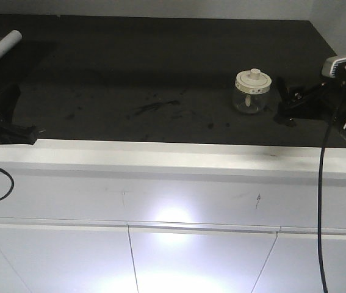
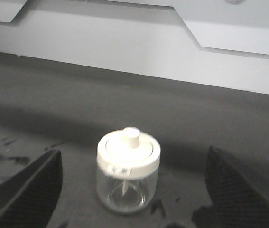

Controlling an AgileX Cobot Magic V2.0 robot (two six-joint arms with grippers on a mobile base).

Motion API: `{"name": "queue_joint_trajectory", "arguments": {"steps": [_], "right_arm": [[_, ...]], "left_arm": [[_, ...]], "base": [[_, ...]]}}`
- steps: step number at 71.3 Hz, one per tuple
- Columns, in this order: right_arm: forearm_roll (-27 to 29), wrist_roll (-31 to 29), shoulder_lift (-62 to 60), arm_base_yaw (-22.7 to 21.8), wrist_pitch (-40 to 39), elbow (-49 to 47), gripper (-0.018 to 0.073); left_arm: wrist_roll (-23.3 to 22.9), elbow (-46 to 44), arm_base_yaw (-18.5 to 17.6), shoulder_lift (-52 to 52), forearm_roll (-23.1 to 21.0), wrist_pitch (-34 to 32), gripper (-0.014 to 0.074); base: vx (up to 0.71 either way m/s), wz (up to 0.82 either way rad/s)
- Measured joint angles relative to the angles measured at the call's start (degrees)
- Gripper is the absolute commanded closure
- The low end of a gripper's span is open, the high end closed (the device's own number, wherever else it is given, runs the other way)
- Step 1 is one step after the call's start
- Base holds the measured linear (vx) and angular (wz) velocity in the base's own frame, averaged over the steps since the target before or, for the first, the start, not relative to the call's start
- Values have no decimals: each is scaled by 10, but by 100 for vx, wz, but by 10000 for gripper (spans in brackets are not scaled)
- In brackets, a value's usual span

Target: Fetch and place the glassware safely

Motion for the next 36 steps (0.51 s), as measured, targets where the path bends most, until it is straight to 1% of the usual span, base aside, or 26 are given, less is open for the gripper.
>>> {"name": "queue_joint_trajectory", "arguments": {"steps": [11,23,36], "right_arm": [[-14,38,64,0,3,-84,-18],[-72,90,139,0,10,-184,-18],[-149,152,212,0,15,-285,-18]], "left_arm": [[0,0,0,0,0,0,594],[0,0,0,0,0,0,594],[1,0,0,0,0,0,594]], "base": [[0,0],[0,0],[0,0]]}}
